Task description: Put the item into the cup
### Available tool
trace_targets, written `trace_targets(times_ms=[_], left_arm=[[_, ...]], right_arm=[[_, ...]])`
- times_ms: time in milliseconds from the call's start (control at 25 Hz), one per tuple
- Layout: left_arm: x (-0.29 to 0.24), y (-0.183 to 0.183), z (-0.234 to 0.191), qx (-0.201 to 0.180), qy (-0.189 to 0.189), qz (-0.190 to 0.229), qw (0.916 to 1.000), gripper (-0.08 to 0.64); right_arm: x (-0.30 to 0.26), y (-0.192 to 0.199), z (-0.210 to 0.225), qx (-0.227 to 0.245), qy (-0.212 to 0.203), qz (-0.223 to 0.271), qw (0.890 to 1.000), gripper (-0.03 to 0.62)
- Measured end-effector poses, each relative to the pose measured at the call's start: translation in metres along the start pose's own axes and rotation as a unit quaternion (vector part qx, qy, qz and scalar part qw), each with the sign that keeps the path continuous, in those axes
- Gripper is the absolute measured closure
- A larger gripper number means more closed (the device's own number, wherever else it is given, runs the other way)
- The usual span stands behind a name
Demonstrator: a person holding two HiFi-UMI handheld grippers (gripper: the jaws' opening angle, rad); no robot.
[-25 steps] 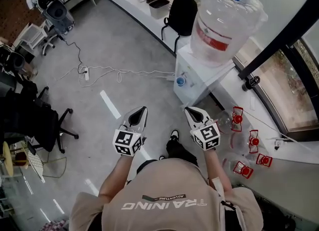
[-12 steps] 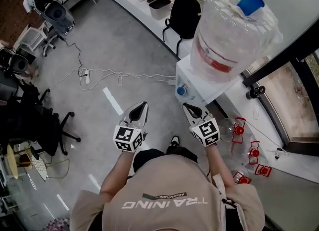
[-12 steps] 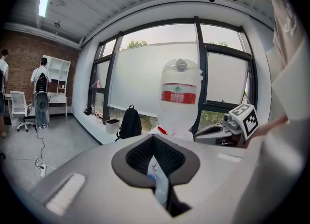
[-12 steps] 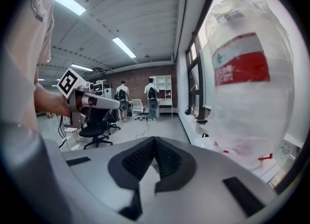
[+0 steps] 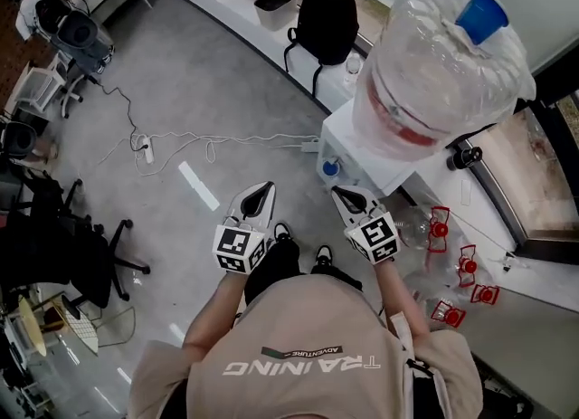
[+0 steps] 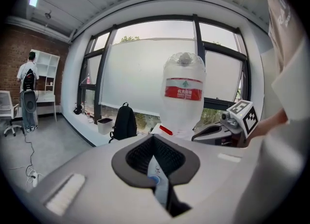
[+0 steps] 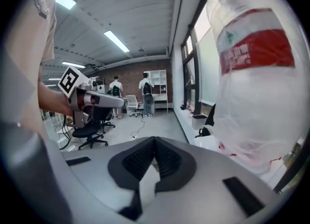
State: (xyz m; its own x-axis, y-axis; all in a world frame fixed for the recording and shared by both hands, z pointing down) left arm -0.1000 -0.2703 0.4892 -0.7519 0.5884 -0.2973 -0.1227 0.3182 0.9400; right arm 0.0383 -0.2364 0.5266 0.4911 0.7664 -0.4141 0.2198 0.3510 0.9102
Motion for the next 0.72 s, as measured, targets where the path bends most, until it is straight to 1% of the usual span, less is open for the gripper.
trace_targets(times_ms=[120, 200, 280, 400, 560, 720], left_arm=[[-0.008, 0.000, -0.014, -0.015, 0.032, -0.008, 0.9993, 0.552], [-0.016, -0.002, -0.024, -0.023, 0.053, -0.010, 0.9983, 0.552], [-0.023, -0.001, -0.034, -0.025, 0.073, -0.014, 0.9969, 0.552], [-0.034, 0.004, -0.041, -0.027, 0.099, -0.025, 0.9944, 0.552], [-0.050, 0.006, -0.036, -0.032, 0.123, -0.035, 0.9913, 0.552], [-0.067, 0.019, -0.038, -0.031, 0.127, -0.046, 0.9904, 0.552]], right_arm=[[-0.009, -0.008, 0.001, -0.019, 0.038, 0.002, 0.999, 0.581], [-0.016, -0.016, 0.005, -0.024, 0.063, 0.005, 0.998, 0.581], [-0.023, -0.019, 0.008, -0.028, 0.084, 0.005, 0.996, 0.581], [-0.028, -0.014, 0.009, -0.041, 0.107, 0.000, 0.993, 0.581], [-0.028, 0.010, 0.009, -0.067, 0.124, -0.020, 0.990, 0.581], [-0.039, 0.044, 0.005, -0.091, 0.117, -0.036, 0.988, 0.581]])
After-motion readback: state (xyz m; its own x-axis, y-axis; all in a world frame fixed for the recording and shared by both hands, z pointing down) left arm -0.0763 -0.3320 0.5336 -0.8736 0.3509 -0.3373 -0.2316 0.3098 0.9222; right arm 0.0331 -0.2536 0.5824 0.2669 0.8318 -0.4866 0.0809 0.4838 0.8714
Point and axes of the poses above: the fingertips, and each gripper's own axes: x backward along the fingers, z to its right, y out of its underside, the point moved 1 cm from there along x, backward along the fingers, and after that the axes turned 6 degrees about y, right-handed, at the moved point
